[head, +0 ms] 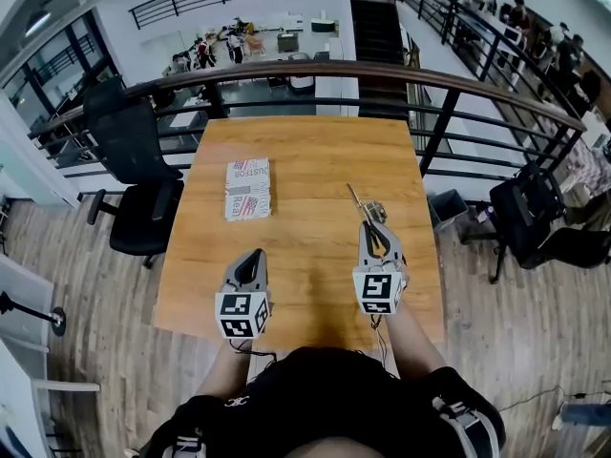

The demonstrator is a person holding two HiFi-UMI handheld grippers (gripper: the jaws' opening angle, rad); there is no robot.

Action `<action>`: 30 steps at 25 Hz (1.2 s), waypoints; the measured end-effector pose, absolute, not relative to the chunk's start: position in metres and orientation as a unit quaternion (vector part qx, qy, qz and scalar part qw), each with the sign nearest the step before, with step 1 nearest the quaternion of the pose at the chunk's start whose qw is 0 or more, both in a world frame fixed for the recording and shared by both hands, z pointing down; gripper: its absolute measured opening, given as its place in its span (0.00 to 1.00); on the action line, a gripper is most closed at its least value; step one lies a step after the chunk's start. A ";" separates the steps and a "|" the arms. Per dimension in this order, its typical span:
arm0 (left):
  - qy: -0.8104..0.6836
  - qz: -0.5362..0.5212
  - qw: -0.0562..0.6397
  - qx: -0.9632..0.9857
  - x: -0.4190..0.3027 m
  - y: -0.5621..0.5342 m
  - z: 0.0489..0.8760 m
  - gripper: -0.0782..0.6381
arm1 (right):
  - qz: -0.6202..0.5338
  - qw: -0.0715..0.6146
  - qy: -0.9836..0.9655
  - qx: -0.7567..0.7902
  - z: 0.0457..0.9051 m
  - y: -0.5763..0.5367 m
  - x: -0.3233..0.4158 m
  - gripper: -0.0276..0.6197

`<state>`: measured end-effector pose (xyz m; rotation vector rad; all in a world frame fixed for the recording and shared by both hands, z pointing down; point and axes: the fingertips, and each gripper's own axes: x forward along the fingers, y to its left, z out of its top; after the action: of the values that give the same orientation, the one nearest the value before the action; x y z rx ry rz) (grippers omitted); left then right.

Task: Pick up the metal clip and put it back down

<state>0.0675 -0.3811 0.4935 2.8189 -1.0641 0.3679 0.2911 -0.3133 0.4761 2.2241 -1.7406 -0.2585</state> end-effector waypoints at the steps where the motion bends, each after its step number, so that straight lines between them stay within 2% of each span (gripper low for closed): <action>1: -0.355 0.121 0.053 0.926 0.065 -0.381 0.494 0.13 | -0.088 0.165 -0.611 0.769 0.486 -0.318 0.288 0.11; 14: -0.409 0.127 0.069 0.901 0.023 -0.382 0.505 0.13 | -0.071 0.334 -0.633 0.695 0.630 -0.345 0.262 0.11; 30: -0.445 0.138 0.084 0.881 -0.004 -0.383 0.515 0.13 | -0.024 0.433 -0.640 0.635 0.731 -0.350 0.252 0.11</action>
<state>-0.0039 -0.3826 0.5146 2.6287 -1.3292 0.4118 0.2519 -0.3496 0.7315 1.5818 -1.5947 -0.0607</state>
